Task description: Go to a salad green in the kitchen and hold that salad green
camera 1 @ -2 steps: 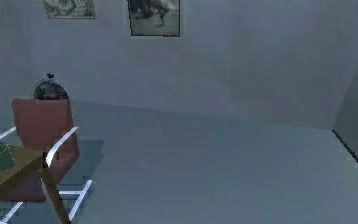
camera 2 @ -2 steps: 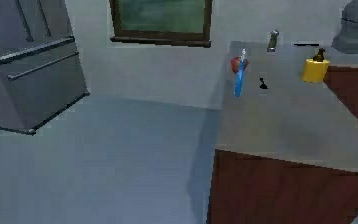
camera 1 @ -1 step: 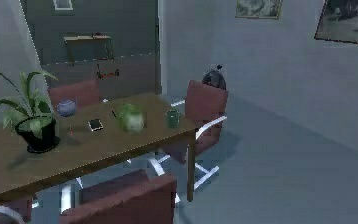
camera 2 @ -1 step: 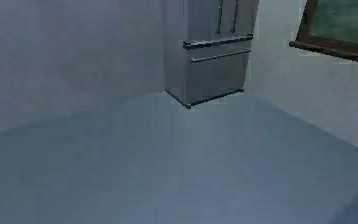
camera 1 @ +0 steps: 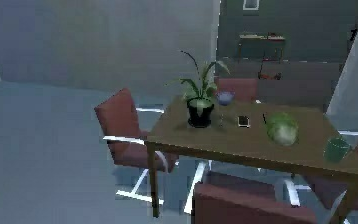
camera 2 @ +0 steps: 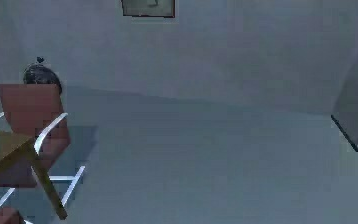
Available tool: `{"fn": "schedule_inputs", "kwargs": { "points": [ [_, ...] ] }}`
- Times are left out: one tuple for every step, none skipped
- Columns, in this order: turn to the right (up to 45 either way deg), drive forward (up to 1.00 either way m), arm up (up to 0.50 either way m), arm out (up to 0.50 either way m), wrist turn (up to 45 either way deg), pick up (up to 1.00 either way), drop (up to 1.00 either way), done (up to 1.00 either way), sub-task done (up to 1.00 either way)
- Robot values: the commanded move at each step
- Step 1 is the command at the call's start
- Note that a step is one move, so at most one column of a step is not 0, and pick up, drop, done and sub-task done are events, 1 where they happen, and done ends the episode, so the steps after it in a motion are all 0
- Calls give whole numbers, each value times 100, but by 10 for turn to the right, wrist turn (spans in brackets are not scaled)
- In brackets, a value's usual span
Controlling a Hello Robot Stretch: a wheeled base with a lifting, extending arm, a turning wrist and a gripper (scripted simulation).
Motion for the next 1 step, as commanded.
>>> {"fn": "schedule_inputs", "kwargs": {
  "points": [
    [-210,0,0,0,0,0,0,0,0]
  ]
}}
